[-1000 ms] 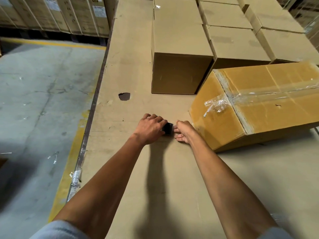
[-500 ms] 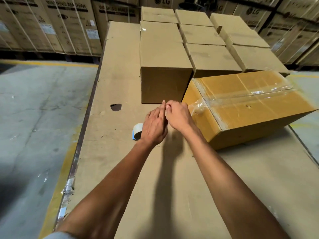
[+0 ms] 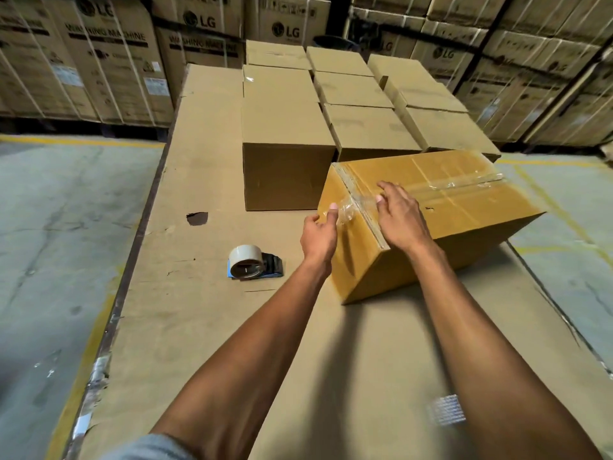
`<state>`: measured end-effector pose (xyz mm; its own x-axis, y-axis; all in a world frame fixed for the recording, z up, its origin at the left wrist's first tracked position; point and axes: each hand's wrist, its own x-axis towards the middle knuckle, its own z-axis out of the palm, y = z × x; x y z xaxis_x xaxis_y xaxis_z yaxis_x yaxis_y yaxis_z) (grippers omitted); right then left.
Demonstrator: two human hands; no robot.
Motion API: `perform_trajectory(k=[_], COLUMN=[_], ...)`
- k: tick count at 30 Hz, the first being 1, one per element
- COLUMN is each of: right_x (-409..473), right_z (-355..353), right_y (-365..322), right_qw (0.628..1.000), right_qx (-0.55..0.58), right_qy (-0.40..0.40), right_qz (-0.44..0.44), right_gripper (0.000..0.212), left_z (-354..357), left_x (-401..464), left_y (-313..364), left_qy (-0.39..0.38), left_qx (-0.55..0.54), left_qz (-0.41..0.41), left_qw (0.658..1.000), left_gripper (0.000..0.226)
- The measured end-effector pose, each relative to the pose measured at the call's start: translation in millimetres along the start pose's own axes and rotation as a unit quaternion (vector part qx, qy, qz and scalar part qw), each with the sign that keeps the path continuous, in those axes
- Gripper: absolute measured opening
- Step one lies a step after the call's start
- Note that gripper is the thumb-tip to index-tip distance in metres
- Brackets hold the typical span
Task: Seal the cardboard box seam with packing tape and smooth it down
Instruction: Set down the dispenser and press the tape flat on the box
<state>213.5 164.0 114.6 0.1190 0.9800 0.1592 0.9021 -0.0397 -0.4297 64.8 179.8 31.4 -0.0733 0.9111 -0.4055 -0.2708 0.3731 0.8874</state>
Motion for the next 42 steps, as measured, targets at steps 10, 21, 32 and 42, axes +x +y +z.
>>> perform_trajectory(k=[10, 21, 32, 42], right_x=[23, 35, 17, 3], right_z=[24, 36, 2, 10], right_y=[-2, -7, -2, 28], right_qw=[0.990, 0.984, 0.990, 0.977], right_qx=[-0.115, -0.145, 0.030, -0.118], right_qy=[-0.082, -0.087, -0.133, -0.124], right_qz=[0.014, 0.054, -0.024, -0.125], right_gripper=[0.083, 0.108, 0.060, 0.058], left_z=[12, 17, 24, 51], left_x=[24, 33, -23, -33], left_y=[-14, -18, -28, -53], left_qy=[-0.006, 0.058, 0.083, -0.043], left_qx=[-0.097, -0.002, 0.155, 0.186], left_qz=[-0.052, -0.075, 0.195, 0.221], left_qw=[0.994, 0.996, 0.965, 0.957], left_gripper=[0.009, 0.047, 0.062, 0.068])
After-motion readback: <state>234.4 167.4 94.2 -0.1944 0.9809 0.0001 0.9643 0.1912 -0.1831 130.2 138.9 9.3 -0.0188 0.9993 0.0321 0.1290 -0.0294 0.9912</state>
